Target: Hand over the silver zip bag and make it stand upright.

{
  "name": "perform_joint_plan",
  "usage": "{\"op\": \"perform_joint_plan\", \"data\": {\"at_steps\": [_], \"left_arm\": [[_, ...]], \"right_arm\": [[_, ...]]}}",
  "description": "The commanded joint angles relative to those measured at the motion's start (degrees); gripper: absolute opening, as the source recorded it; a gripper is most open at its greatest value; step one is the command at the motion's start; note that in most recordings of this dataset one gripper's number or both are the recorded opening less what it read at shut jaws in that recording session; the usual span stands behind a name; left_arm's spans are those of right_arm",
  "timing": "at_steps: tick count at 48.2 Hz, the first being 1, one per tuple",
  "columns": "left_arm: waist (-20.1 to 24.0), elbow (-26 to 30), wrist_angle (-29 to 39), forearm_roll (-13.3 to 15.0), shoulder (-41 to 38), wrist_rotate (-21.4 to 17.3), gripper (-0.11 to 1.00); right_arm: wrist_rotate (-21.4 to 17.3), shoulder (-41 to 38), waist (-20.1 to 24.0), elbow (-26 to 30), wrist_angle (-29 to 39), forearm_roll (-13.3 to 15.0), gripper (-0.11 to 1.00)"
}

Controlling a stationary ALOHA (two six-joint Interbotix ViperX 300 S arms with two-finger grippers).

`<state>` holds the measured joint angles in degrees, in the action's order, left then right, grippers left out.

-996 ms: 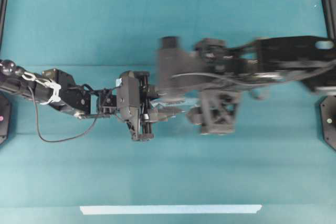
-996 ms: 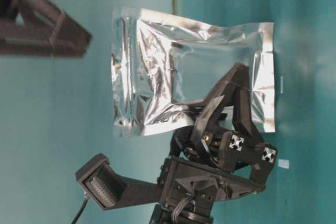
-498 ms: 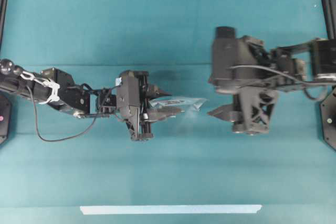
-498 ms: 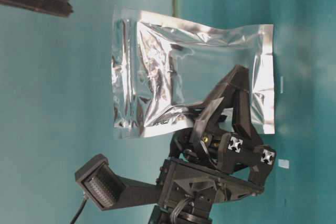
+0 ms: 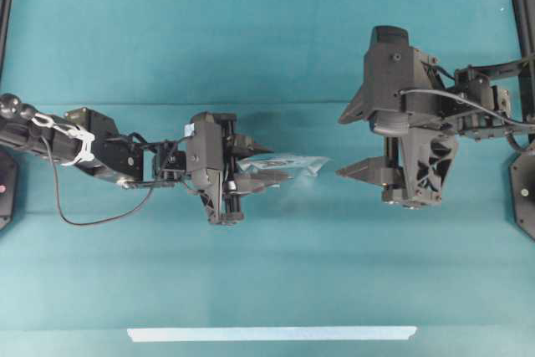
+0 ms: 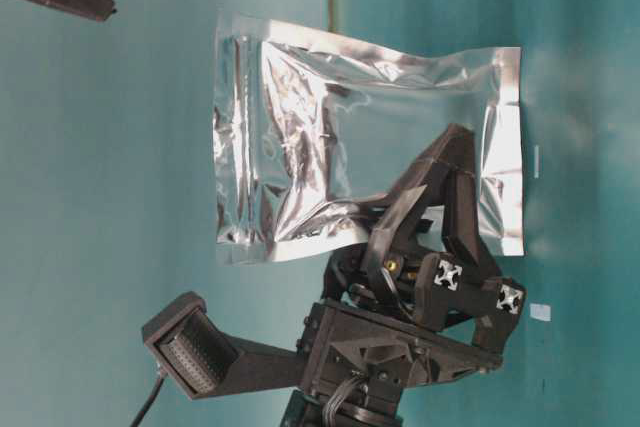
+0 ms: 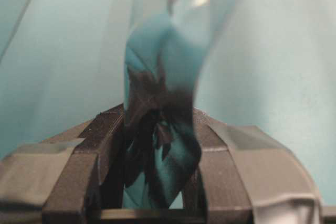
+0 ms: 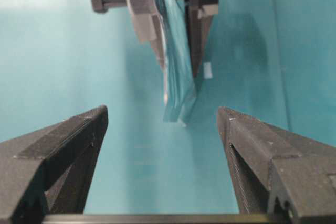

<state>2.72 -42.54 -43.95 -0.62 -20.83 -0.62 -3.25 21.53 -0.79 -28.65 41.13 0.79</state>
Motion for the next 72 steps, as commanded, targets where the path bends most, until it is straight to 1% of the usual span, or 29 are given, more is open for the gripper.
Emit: {"op": "perform_joint_plan", "data": {"at_steps": [1, 14, 63, 72], "left_arm": [[-0.18, 0.00, 0.35, 0.00, 0.35, 0.09, 0.27], [-0.18, -0.09, 0.35, 0.09, 0.53, 0.09, 0.27], [-0.26, -0.88, 0.35, 0.00, 1.23, -0.18, 0.27], [-0.26, -0.79, 1.76, 0.09, 1.32, -0.18, 0.27]], "right_arm": [[-0.44, 1.23, 0.18, 0.62, -0.26, -0.09, 0.86], [-0.35, 1.93, 0.18, -0.44, -0.62, -0.09, 0.86], [-0.62, 2.20, 0.26, -0.79, -2.72, -0.09, 0.86], [-0.62, 2.20, 0.53, -0.88, -3.16, -0.18, 0.86]]}}
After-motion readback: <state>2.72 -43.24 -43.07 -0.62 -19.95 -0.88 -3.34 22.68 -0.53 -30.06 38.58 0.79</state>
